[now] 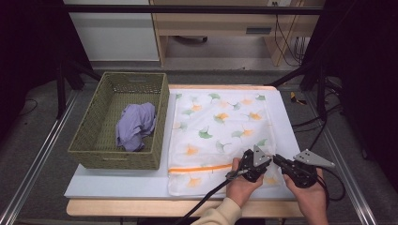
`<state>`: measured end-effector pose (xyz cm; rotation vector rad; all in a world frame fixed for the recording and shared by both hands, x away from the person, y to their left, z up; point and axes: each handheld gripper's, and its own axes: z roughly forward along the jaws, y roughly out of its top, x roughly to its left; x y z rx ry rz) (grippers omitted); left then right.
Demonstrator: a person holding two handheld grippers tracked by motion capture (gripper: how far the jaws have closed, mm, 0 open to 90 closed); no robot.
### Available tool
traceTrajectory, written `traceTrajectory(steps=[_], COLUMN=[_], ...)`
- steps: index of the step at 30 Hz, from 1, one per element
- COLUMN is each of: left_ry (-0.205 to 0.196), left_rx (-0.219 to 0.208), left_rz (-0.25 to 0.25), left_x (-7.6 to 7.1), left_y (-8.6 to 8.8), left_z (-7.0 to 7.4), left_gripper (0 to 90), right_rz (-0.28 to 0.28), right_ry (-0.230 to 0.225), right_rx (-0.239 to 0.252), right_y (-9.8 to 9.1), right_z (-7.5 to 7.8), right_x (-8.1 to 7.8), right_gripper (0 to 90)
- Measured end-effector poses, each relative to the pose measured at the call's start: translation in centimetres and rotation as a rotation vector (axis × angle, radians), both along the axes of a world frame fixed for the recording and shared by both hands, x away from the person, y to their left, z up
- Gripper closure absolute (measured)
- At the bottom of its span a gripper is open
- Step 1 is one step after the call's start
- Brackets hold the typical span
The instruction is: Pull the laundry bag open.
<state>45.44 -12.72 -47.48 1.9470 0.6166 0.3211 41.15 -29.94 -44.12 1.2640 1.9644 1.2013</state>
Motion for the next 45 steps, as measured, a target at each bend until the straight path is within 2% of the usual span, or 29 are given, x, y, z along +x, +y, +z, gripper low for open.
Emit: traceTrajectory(steps=[13, 19, 25, 33, 35, 38, 41, 45], left_ry=[0.025, 0.018, 0.029, 0.04, 0.035, 0.073, 0.053, 0.071], left_rx=[-0.002, 0.018, 0.023, 0.041, 0.065, 0.047, 0.06, 0.039], left_rz=[0.053, 0.078, 0.104, 0.173, 0.188, 0.202, 0.212, 0.233], left_x=[-0.6, -0.9, -1.1, -1.7, -1.8, -1.5, -1.9, -2.0], left_y=[-0.4, -0.5, -0.7, -0.9, -0.8, -0.6, -0.7, -0.9], left_z=[-0.1, 0.0, 0.0, 0.4, 0.4, 0.2, 0.2, 0.3], left_gripper=[90.0, 90.0, 90.0, 90.0, 90.0, 90.0, 90.0, 90.0], right_rz=[0.001, 0.001, 0.0, -0.02, -0.023, -0.037, -0.035, -0.038], right_ry=[0.011, 0.016, 0.019, 0.021, 0.021, 0.025, 0.026, 0.027], right_rx=[-0.01, -0.018, -0.029, -0.042, -0.042, -0.032, -0.026, -0.015], right_y=[0.0, 0.1, 0.3, 0.7, 0.8, 0.6, 0.5, 0.3], right_z=[-0.1, -0.1, -0.1, 0.0, 0.1, 0.1, 0.1, 0.1], right_x=[0.0, 0.0, 0.0, -0.2, -0.3, -0.4, -0.4, -0.6], right_gripper=[86.2, 86.2, 86.2, 86.4, 86.4, 86.4, 86.5, 86.5])
